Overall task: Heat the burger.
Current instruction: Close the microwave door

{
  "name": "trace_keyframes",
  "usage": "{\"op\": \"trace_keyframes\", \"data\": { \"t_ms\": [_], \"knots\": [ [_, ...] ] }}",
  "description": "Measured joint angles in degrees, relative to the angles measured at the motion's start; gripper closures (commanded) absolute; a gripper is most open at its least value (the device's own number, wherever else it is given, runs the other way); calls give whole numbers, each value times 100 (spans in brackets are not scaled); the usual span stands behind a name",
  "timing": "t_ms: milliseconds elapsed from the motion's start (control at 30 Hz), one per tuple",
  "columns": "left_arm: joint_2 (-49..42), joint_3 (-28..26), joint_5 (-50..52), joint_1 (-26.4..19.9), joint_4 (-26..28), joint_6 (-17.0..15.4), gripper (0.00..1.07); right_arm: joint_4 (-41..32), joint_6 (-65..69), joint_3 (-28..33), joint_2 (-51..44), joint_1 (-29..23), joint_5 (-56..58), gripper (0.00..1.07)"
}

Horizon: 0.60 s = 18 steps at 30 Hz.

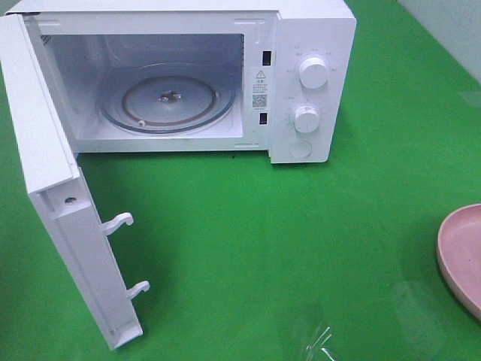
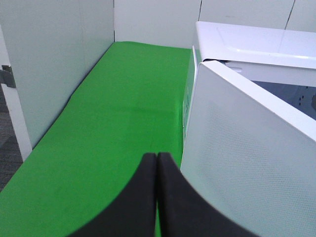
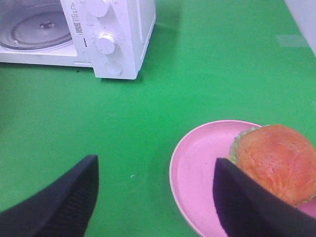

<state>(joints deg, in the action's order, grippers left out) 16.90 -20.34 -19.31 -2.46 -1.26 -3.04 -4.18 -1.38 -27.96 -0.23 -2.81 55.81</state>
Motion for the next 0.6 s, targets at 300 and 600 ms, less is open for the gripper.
{"op": "trace_keyframes", "data": {
  "t_ms": [300, 600],
  "knots": [
    [1066, 527, 1541, 0, 0, 0, 107, 0, 0, 0, 0, 0, 0, 41],
    [2252, 842, 3386, 0, -46, 0, 107, 0, 0, 0, 0, 0, 0, 41]
  ]
}}
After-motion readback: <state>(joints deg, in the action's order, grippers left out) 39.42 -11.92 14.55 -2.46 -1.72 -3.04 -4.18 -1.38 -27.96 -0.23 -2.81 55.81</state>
